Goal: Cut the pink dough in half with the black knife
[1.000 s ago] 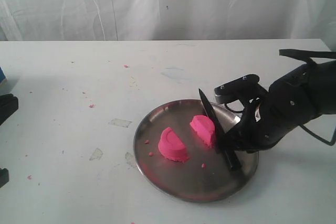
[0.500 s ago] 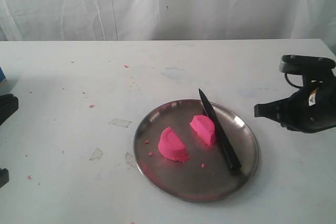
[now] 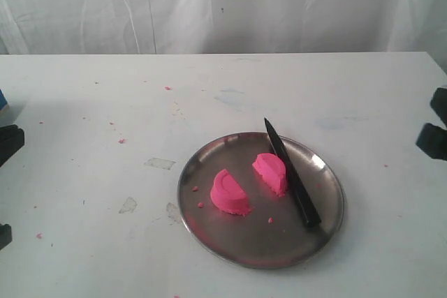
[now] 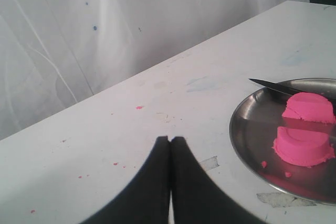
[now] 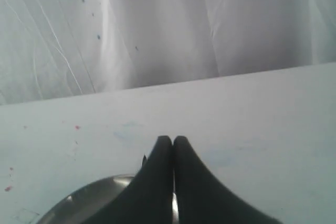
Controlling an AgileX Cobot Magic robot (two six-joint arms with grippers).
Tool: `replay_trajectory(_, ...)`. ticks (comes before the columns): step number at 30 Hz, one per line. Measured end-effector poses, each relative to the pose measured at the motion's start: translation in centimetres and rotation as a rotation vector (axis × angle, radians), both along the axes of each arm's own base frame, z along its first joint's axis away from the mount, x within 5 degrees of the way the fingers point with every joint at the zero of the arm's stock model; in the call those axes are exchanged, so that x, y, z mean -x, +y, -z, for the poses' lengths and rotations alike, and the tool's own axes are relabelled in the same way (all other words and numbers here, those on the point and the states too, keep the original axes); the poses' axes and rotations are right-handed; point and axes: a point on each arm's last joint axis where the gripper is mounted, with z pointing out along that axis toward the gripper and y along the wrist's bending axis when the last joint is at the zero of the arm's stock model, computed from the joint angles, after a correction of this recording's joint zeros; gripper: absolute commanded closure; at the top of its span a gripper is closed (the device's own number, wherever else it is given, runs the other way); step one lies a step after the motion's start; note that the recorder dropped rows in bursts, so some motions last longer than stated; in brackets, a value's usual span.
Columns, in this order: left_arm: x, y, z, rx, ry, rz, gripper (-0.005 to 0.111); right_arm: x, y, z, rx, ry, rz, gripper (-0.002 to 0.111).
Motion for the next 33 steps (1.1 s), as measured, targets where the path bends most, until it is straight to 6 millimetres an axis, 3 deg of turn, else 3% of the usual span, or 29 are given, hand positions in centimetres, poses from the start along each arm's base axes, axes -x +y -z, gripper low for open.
replay_trajectory(7, 0.0, 0.0, 0.0, 0.000, 0.000, 0.000, 0.107, 3.9, -1.0, -1.1, -0.013, -0.099, 0.028, 0.108)
replay_trajectory(13, 0.0, 0.0, 0.0, 0.000, 0.000, 0.000, 0.107, 5.5, -1.2, -1.8, -0.028, -0.171, 0.025, 0.108)
replay_trajectory(19, 0.0, 0.0, 0.0, -0.002, -0.001, 0.001, 0.107, 6.8, -1.8, -0.8, 0.004, -0.093, 0.051, 0.108)
replay_trajectory(24, 0.0, 0.0, 0.0, -0.008, 0.002, -0.001, 0.107, 9.5, -2.6, -0.5, 0.069, -0.243, 0.110, 0.108)
replay_trajectory(31, 0.1, 0.1, 0.0, -0.009, 0.002, -0.006, 0.107, 9.7, -2.8, 0.2, 0.106, -0.224, 0.139, 0.108)
replay_trajectory(33, 0.1, 0.1, 0.1, -0.011, 0.004, -0.008, 0.107, 9.4, -2.8, 1.3, 0.111, -0.191, 0.136, 0.108)
